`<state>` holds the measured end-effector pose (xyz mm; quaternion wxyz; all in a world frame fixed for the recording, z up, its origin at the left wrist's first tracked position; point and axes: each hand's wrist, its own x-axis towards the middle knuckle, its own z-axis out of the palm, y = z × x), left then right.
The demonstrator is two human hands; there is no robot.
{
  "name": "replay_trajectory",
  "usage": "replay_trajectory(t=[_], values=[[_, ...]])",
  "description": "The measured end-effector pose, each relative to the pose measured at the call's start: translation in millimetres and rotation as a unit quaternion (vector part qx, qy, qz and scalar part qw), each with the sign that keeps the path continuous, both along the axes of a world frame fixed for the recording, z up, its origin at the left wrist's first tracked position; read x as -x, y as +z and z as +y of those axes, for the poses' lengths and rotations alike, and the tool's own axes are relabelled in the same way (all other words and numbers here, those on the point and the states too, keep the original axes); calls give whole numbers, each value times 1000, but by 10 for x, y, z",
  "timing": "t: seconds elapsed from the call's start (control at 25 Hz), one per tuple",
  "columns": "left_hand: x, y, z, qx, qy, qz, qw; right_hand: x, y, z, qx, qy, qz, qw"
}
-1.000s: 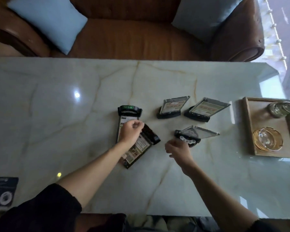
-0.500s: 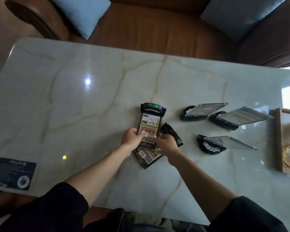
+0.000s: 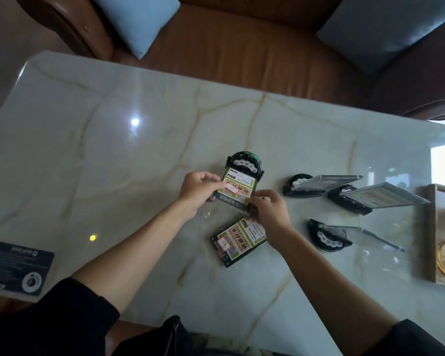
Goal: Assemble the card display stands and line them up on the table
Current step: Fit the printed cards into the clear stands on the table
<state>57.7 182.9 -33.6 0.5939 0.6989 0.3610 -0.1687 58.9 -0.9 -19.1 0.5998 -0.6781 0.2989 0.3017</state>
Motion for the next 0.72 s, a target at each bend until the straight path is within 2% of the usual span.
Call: replay_trajectory(t=[0.2,0.32,0.4,0.56,0.72], values=[[-339,235,-94,72,69,-56,993,-416,214,-39,-71,-76,-22,994],[-441,295,-150,88,64,-68,992,-572,235,-110,-105,-90,-28,990],[-472,323,-167,87,28,-71,993,-638,235,-143,-120,-73,-24,990],[-470,359,-197,83,-76,-76,991,-712,244,-145,-76,32,-48,995],[-373,230,-206,31,-48,-45,997,-575,113,-133,13,37,-55,998]])
